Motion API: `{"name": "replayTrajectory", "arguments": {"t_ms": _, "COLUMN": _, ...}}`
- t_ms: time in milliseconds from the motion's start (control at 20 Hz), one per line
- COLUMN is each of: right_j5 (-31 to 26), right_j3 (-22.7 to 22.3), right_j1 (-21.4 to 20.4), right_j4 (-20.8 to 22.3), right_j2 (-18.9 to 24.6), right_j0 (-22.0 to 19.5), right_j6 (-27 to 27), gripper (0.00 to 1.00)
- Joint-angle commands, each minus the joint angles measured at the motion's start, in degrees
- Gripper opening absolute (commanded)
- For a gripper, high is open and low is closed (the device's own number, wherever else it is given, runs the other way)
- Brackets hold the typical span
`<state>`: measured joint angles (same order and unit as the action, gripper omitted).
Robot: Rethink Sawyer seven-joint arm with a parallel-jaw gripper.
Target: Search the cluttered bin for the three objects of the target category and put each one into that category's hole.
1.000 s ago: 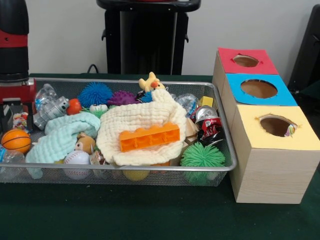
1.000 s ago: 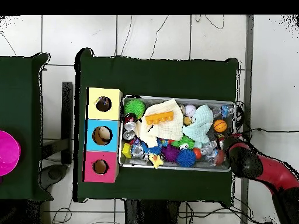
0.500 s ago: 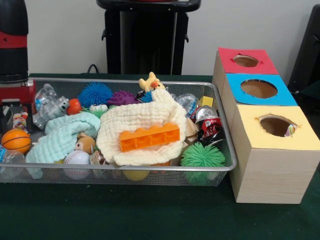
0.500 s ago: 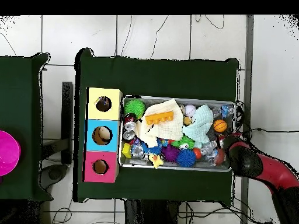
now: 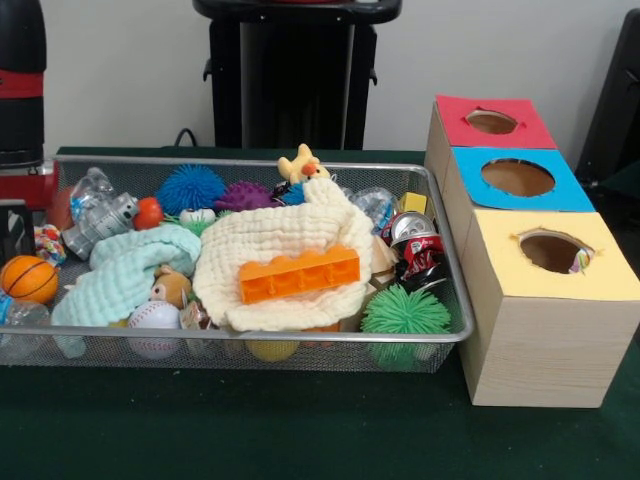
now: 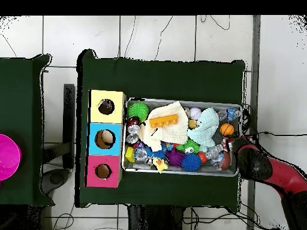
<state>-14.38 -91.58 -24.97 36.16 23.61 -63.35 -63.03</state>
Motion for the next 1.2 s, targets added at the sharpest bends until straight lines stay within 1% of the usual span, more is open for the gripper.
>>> {"name": "replayTrajectory", "arguments": {"t_ms": 50, "right_j5": -6.63, "right_j3": -0.85, "right_j1": 13.16, "right_j4": 1.67, "right_j2": -3.74, "right_j0": 2.25, "right_j6": -3.03, "gripper": 0.00}}
{"name": "replayTrajectory", "arguments": {"t_ms": 250, "right_j5": -6.55, "right_j3": -0.85, "right_j1": 13.19, "right_j4": 1.10, "right_j2": -4.21, "right_j0": 2.52, "right_j6": -3.40, "gripper": 0.00}}
{"name": "replayTrajectory", "arguments": {"t_ms": 350, "right_j5": -4.89, "right_j3": -1.08, "right_j1": 13.05, "right_j4": 1.33, "right_j2": -4.15, "right_j0": 2.51, "right_j6": -3.85, "gripper": 0.00}}
{"name": "replayTrajectory", "arguments": {"t_ms": 450, "right_j5": -4.39, "right_j3": -1.32, "right_j1": 12.97, "right_j4": 1.33, "right_j2": -3.73, "right_j0": 2.34, "right_j6": -3.64, "gripper": 0.00}}
{"name": "replayTrajectory", "arguments": {"t_ms": 700, "right_j5": -5.99, "right_j3": -2.01, "right_j1": 13.27, "right_j4": 0.72, "right_j2": -2.68, "right_j0": 1.63, "right_j6": -2.39, "gripper": 0.00}}
{"name": "replayTrajectory", "arguments": {"t_ms": 900, "right_j5": -5.77, "right_j3": -3.27, "right_j1": 12.16, "right_j4": 0.13, "right_j2": -3.24, "right_j0": 2.96, "right_j6": -4.09, "gripper": 0.00}}
{"name": "replayTrajectory", "arguments": {"t_ms": 1200, "right_j5": -4.79, "right_j3": -4.32, "right_j1": 10.39, "right_j4": -0.50, "right_j2": -5.18, "right_j0": 5.38, "right_j6": -6.93, "gripper": 0.00}}
